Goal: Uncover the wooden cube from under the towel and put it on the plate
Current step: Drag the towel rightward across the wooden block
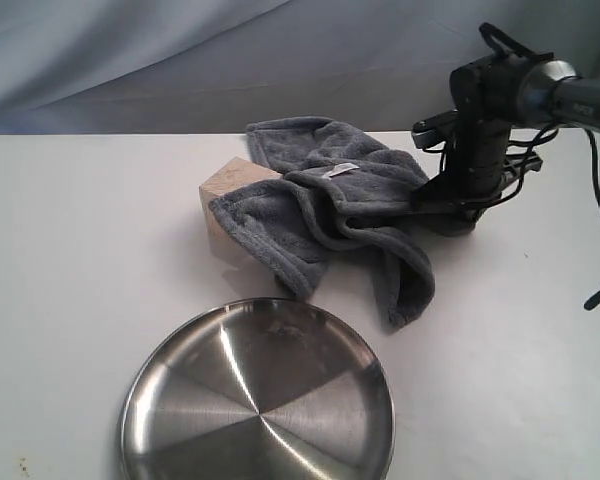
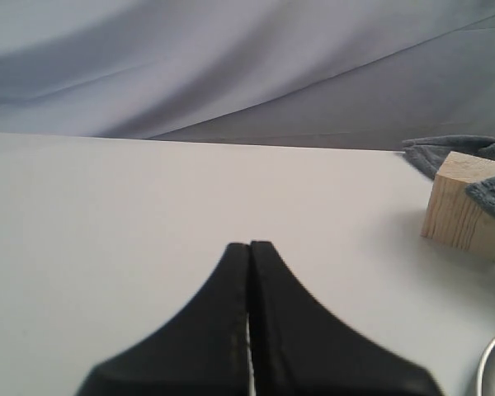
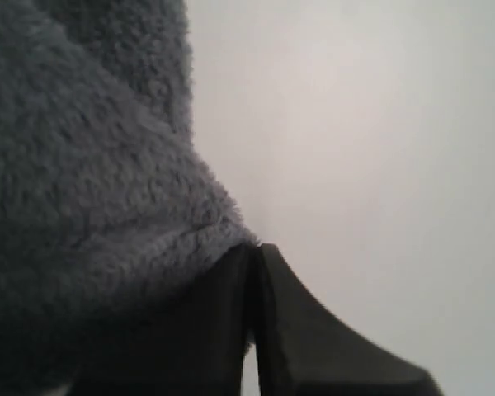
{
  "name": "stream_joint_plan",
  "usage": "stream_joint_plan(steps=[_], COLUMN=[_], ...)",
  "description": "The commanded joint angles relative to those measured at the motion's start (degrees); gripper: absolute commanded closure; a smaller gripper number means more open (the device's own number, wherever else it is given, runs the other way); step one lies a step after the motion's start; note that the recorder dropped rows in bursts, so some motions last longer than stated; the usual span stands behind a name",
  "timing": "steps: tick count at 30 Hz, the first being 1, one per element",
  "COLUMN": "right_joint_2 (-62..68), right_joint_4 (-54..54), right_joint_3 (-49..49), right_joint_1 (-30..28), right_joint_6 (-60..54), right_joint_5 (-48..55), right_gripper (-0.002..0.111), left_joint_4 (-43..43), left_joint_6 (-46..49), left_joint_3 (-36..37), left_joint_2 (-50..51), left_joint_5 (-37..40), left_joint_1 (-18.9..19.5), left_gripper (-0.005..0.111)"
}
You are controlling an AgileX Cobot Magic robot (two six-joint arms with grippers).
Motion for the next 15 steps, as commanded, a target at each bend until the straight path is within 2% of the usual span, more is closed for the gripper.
stream_joint_plan(steps=[1,7,13,15], right_joint_2=[0.12,0.12,-0.26,-0.26], right_joint_4=[-1.39,-5.24,0.73,0.98], right_joint_3=[0.08,0.08,0.08,-0.16], right_joint_1=[-3.08,-3.78,-3.67,-3.67], right_joint_6=[0.54,0.54,-3.08,-3.80], right_joint_5=[4.35,5.97,3.69,4.35], right_gripper=[0.108,0.108,0.108,0.103], left_joint_4=[-0.48,-0.48,-0.48,-0.48], left_joint_6=[0.19,0.19,0.19,0.19], left_joint_3=[0.24,0.24,0.24,0.24], left_joint_2=[-0.18,-0.18,-0.18,-0.18], left_joint_5=[-0.13,-0.13,-0.13,-0.13], left_joint_1=[0.05,0.05,0.05,0.05], left_gripper=[0.107,0.107,0.107,0.107])
